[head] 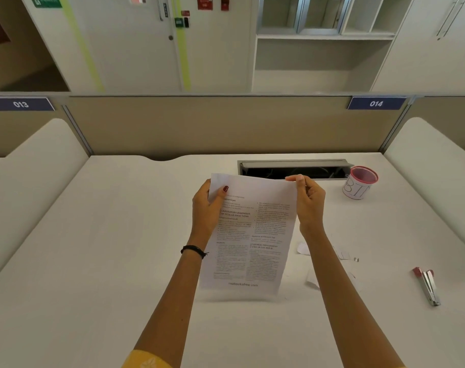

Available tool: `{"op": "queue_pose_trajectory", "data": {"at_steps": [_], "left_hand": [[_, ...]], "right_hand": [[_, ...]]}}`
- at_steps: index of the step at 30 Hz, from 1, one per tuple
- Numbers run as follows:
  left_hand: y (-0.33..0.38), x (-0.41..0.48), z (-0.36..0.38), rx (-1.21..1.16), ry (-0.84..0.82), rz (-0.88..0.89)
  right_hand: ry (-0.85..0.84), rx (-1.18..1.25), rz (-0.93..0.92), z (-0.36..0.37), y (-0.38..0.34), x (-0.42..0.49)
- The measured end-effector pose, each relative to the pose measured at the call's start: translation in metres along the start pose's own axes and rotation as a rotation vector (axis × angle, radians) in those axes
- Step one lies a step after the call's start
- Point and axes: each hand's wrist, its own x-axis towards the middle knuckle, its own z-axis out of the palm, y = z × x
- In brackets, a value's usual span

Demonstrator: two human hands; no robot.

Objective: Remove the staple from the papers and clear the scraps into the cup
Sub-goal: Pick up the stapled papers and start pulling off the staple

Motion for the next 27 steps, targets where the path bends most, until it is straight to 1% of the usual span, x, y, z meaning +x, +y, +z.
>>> {"op": "queue_pose_trajectory", "data": {"at_steps": [3, 5, 7, 11, 15, 18, 21, 24, 27], "left_hand": [[0.005, 0.005, 0.000, 0.028, -0.060, -0.012], [0.009, 0.008, 0.002, 0.031, -0.114, -0.016], [0.013, 0.009, 0.005, 0.036, -0.157, -0.012], [0.020, 0.011, 0.012, 0.068, -0.222, 0.014], [0.027, 0.008, 0.020, 0.009, -0.296, 0.084], [0.027, 0.008, 0.026, -0.029, -0.318, 0.102], [0.024, 0.005, 0.035, -0.033, -0.333, 0.099], [0.018, 0.005, 0.042, -0.012, -0.370, 0.084], [0.013, 0.003, 0.050, 0.000, -0.455, 0.030]], "right_hand": [[-0.017, -0.177, -0.045, -0.003, -0.001, 0.005], [-0.054, -0.318, -0.157, -0.004, -0.006, 0.010], [-0.125, -0.421, -0.268, -0.003, -0.013, 0.013], [-0.293, -0.536, -0.332, 0.005, -0.034, 0.017], [-0.456, -0.483, -0.312, 0.013, -0.045, 0.020], [-0.507, -0.454, -0.254, 0.010, -0.044, 0.023], [-0.493, -0.389, -0.202, -0.001, -0.044, 0.024], [-0.484, -0.379, -0.167, -0.015, -0.040, 0.024], [-0.459, -0.373, -0.133, -0.032, -0.034, 0.026]]}}
